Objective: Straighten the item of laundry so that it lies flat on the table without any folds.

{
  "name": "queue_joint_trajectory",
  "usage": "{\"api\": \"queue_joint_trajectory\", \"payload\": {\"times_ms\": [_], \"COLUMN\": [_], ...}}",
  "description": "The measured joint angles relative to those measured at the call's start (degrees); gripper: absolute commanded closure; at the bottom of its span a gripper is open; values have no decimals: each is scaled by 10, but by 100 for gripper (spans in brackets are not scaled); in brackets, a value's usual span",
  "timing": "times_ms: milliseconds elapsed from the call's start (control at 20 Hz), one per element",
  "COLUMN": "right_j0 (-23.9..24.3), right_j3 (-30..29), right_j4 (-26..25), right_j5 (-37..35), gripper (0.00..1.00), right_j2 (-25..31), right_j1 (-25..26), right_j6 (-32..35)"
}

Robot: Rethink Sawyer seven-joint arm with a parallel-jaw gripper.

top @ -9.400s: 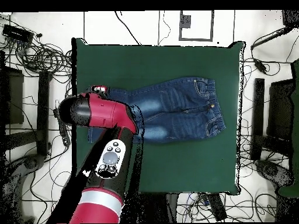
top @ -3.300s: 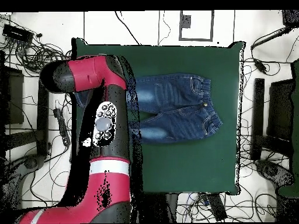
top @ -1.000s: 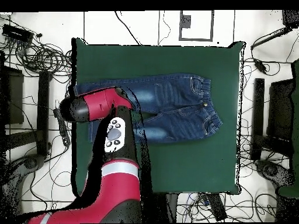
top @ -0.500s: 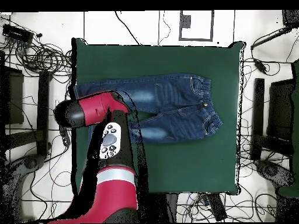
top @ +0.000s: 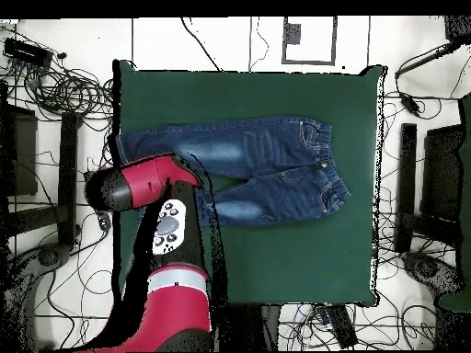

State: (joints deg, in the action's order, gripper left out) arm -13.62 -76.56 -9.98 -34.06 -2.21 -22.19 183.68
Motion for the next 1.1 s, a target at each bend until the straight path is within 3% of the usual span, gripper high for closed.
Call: {"api": "queue_joint_trajectory", "payload": {"times_ms": [1100], "right_j0": [-16], "right_j3": [-86], "right_j4": [1], "right_j5": [60], "gripper": [0], "right_j2": [1], "right_j1": [-14], "right_j6": [0]}}
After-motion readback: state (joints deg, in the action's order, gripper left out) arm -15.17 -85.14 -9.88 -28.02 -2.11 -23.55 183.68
